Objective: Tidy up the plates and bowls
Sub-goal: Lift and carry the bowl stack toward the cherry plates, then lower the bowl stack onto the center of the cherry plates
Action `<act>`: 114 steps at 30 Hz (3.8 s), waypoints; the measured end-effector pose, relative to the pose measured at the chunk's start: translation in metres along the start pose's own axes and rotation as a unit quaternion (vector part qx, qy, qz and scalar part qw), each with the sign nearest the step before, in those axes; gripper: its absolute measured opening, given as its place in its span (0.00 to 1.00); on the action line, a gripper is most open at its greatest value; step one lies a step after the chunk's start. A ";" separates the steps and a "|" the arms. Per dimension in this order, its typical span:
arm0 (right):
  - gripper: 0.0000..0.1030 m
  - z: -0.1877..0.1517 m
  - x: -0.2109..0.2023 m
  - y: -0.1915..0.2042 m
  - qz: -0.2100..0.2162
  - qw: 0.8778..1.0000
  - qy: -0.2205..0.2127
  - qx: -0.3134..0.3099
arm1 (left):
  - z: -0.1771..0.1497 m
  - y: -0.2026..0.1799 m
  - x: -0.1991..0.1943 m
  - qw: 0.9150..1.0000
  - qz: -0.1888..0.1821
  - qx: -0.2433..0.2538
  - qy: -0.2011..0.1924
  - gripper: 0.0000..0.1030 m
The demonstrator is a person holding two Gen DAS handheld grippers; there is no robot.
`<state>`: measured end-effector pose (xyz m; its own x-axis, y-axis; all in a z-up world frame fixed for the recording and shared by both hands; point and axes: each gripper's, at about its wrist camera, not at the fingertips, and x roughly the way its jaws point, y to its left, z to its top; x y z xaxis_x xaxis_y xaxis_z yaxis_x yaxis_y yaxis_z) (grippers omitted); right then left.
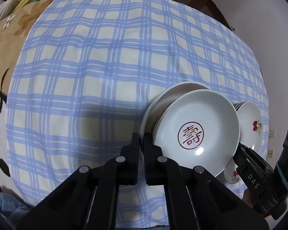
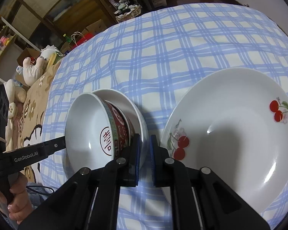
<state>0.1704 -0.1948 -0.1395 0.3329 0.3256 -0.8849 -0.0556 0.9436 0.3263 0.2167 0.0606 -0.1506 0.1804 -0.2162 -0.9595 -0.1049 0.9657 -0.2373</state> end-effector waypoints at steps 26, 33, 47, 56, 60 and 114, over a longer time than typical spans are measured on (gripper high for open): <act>0.08 0.006 0.001 -0.003 0.001 0.998 0.031 0.048 | 0.001 0.001 -0.002 1.000 -0.025 -0.004 0.004 0.04; 0.07 0.008 0.000 0.000 -0.017 0.998 0.036 0.039 | -0.001 0.005 -0.005 0.999 -0.033 -0.003 0.004 0.04; 0.07 0.008 -0.005 0.002 -0.013 0.999 0.038 0.031 | -0.006 0.007 -0.014 0.999 -0.038 0.002 0.011 0.05; 0.07 0.007 -0.015 0.003 -0.013 0.999 0.032 0.028 | -0.010 0.005 -0.025 0.999 -0.044 0.012 -0.002 0.05; 0.07 0.009 -0.023 0.005 -0.018 0.999 0.026 0.023 | -0.010 0.004 -0.029 0.998 -0.052 0.016 -0.008 0.05; 0.07 -0.024 -0.105 -0.131 -0.069 0.987 -0.050 0.136 | -0.023 -0.152 -0.002 0.990 -0.088 0.105 0.007 0.05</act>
<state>0.1200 -0.3512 -0.0977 0.4123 0.1745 -0.8942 0.2467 0.9234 0.2940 0.2095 -0.0892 -0.1164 0.1637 -0.3847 -0.9084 0.1337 0.9210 -0.3660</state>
